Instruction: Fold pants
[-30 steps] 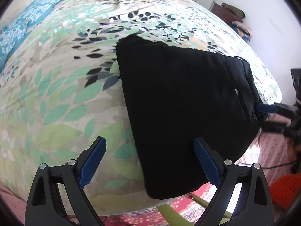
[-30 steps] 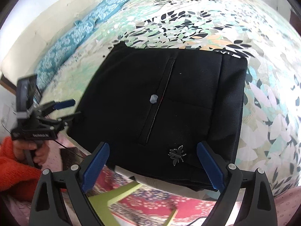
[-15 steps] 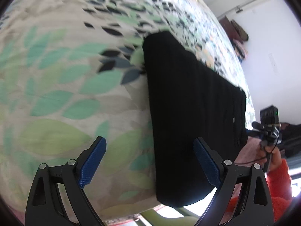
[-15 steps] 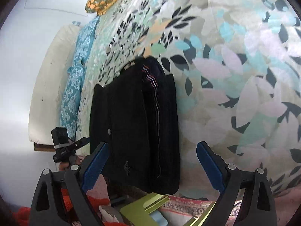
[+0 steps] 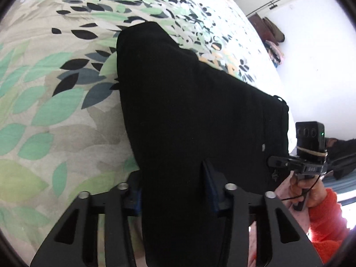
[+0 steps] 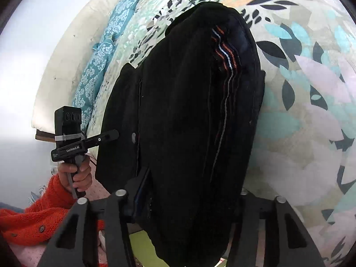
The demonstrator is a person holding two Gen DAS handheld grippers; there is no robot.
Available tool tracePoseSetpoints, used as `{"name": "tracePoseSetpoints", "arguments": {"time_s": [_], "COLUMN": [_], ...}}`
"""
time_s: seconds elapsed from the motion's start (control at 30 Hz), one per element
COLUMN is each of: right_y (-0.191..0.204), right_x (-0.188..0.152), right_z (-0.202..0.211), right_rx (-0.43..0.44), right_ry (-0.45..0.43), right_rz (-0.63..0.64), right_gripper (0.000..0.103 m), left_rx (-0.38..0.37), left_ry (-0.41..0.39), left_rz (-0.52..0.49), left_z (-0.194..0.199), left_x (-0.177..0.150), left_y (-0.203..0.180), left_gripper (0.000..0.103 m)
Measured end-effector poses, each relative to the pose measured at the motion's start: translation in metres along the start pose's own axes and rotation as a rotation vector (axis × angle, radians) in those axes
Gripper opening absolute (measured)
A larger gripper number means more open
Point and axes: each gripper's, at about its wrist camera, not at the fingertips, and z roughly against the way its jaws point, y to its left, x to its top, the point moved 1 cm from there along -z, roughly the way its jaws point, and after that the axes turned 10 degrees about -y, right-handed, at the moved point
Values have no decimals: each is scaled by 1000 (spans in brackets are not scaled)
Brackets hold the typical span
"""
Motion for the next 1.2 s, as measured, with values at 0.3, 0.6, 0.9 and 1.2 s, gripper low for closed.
{"name": "tracePoseSetpoints", "arguments": {"time_s": [0.3,0.6,0.9,1.2], "right_y": [5,16,-30,45], "right_x": [44,186,169,101], "right_z": [-22,-78,-105,1], "right_rx": [82,11,-188,-471], "right_ry": [-77,-118,-203,-444], "right_rz": [76,169,28,284], "right_gripper": [38,38,95,103], "left_rx": [-15,121,422,642], "left_ry": [-100,-245,-254,-462], "left_rz": [-41,-106,-116,-326], "left_z": [35,15,1,59], "left_x": [60,179,152,80], "left_y": [-17,-6,39,-38], "left_gripper": [27,28,79,98]}}
